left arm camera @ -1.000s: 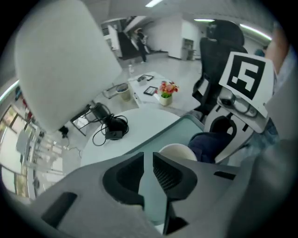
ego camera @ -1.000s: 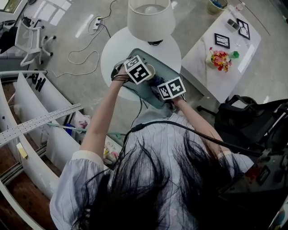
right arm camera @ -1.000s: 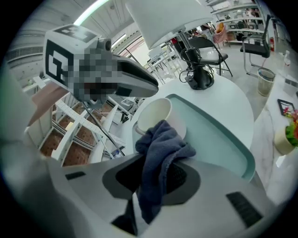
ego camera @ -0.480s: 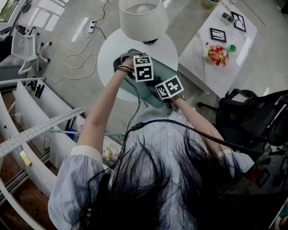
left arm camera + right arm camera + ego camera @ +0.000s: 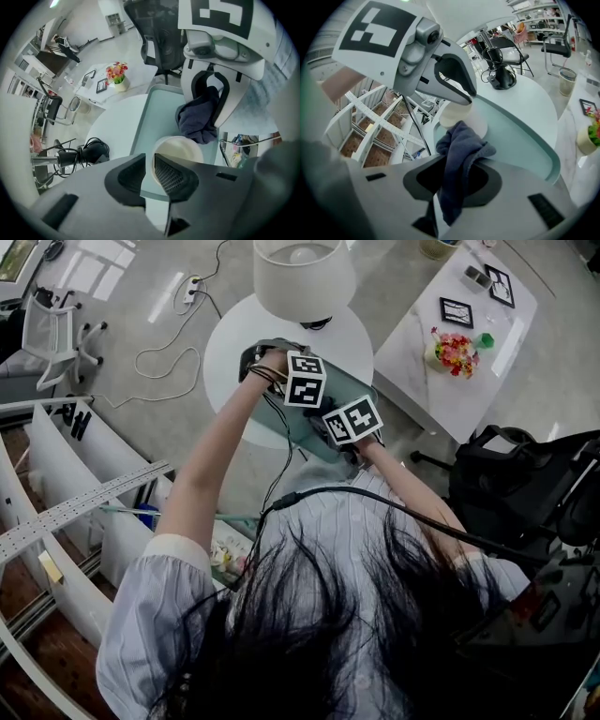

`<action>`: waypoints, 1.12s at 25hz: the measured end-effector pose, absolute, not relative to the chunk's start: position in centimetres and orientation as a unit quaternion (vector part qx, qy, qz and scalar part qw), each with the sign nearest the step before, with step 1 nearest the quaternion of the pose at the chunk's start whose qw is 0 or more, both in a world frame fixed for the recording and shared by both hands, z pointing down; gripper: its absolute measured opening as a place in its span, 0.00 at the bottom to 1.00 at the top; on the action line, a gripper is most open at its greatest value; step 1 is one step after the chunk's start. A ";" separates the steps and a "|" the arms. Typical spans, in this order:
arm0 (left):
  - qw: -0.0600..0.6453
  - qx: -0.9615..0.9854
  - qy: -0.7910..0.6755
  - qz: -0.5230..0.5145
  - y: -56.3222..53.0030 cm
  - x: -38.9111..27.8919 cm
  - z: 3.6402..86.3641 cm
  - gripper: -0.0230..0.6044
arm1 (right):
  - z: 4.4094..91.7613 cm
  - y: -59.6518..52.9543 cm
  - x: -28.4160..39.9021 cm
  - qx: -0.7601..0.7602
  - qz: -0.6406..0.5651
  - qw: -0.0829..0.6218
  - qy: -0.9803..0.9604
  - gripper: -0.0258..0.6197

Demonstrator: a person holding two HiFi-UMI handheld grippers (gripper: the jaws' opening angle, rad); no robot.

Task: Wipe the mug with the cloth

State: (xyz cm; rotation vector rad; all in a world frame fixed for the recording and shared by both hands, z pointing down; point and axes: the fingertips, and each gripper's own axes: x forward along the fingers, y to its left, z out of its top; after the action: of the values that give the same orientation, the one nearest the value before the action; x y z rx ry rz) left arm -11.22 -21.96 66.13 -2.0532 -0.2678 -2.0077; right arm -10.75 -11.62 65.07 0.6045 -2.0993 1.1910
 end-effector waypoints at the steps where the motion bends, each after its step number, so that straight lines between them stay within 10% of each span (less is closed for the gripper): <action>1: 0.118 -0.709 -0.088 -0.690 -21.9 -11.1 66.3 0.13 | 65.0 -11.6 -10.8 0.230 0.453 0.321 -0.799 0.18; 28: -0.447 -0.677 0.410 -0.417 -23.3 -17.1 64.8 0.12 | 63.7 -11.7 -10.7 0.233 0.449 0.306 -0.806 0.18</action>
State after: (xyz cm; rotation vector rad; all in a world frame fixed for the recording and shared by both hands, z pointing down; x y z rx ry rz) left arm -17.15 -23.34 64.83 -3.0783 1.8652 -1.8974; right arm -10.70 -11.69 63.70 0.6177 -2.1340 1.1881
